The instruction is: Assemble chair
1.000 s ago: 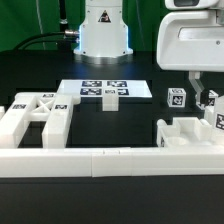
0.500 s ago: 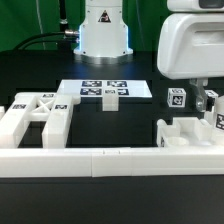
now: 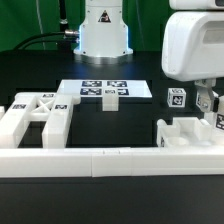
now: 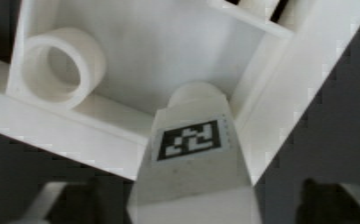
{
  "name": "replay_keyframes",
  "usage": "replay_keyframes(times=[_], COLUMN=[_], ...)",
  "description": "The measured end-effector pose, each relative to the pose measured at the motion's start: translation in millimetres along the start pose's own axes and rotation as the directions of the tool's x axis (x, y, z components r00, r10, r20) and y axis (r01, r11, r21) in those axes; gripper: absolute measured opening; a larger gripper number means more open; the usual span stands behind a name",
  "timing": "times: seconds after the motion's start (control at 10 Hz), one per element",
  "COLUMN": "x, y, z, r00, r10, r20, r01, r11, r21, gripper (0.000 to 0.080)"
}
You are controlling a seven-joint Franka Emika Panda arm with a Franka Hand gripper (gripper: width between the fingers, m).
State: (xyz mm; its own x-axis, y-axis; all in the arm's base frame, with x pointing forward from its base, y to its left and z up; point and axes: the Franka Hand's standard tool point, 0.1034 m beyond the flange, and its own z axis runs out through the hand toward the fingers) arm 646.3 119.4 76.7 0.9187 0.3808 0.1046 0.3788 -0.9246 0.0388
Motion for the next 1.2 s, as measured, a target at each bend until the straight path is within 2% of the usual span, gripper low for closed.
replay_keyframes(times=[0.1,0.2,0.4,0.6,0.8,1.2], x=[0.0,0.0,0.1,0.5,0.8,-0.1], y=[0.0,-0.1,-0.4,0.0,0.5,1.8], z=[0.0,0.0,0.1,0.2,0.2,0.0], r00=[1.0,1.0,0.997,0.961,0.885,0.576], r10=[0.002,0.03,0.077,0.275,0.466,0.818], r20=[0.0,0.0,-0.001,-0.007,-0.011,0.0], r01=[-0.002,-0.03,-0.077,-0.275,-0.466,-0.817], r11=[1.0,1.0,0.997,0.961,0.885,0.575], r21=[0.0,0.0,0.005,0.018,0.022,0.04], gripper=[0.0385,0.0285,0.0285,0.0285,0.0285,0.0286])
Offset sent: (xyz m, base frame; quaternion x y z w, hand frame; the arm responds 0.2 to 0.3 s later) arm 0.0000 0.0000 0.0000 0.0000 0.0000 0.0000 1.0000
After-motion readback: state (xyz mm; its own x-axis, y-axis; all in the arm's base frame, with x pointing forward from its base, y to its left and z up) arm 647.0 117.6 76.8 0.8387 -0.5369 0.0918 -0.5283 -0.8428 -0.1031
